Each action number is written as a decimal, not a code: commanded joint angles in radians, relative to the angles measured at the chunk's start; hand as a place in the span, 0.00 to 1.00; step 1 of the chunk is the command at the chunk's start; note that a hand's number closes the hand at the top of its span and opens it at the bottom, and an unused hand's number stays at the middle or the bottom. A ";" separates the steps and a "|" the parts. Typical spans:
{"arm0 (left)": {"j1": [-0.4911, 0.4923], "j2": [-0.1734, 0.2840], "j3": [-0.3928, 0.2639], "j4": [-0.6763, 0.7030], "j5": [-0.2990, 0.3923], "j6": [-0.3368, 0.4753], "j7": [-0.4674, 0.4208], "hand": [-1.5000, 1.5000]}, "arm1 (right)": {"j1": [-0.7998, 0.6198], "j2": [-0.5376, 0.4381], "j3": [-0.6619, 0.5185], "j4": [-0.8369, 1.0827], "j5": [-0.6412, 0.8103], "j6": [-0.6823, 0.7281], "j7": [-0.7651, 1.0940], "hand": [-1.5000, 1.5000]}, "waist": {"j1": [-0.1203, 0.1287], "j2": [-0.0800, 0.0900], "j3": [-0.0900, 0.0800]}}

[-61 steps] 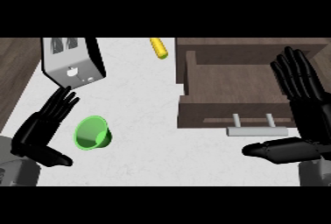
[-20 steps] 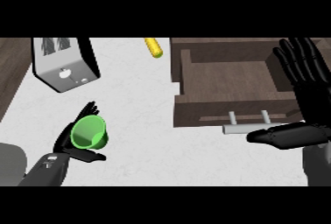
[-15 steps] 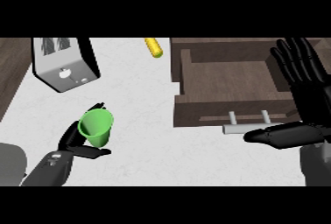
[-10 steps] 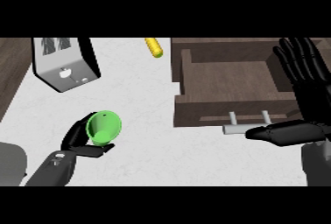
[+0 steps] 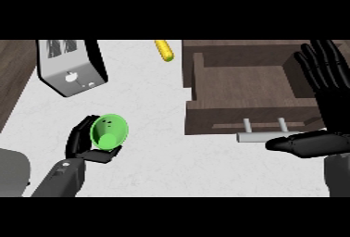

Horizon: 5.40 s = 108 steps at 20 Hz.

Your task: Pick up the cup, place it into the drawer and close the drawer

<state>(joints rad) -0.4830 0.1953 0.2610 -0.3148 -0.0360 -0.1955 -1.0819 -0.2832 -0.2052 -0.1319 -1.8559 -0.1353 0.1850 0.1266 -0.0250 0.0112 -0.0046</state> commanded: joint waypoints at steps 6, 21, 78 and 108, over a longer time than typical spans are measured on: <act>-0.066 -0.115 0.087 -0.074 0.105 0.026 -0.097 1.00 | 0.078 -0.006 0.005 -0.064 0.002 0.016 0.009 0.00 | 0.006 -0.012 0.004; -0.358 -0.193 -0.125 -0.461 0.122 0.175 0.442 1.00 | 0.047 -0.016 -0.036 -0.002 0.002 0.008 -0.015 0.00 | 0.027 -0.022 0.006; -0.816 -0.195 -0.512 -0.066 0.675 0.527 0.606 0.00 | -0.033 -0.232 0.312 0.030 0.099 0.470 0.058 0.00 | -0.077 0.008 0.006; -0.432 -0.036 -0.498 -0.364 0.714 0.275 0.586 0.00 | -0.558 -0.138 0.204 1.325 0.594 -0.045 -0.538 1.00 | 0.173 0.023 0.010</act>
<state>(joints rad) -0.9427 0.1308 -0.2353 -0.6485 0.6714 0.1154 -0.5175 -0.7518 -0.3164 0.1408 -0.6282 0.4768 0.1857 -0.3690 0.1299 0.0271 0.0058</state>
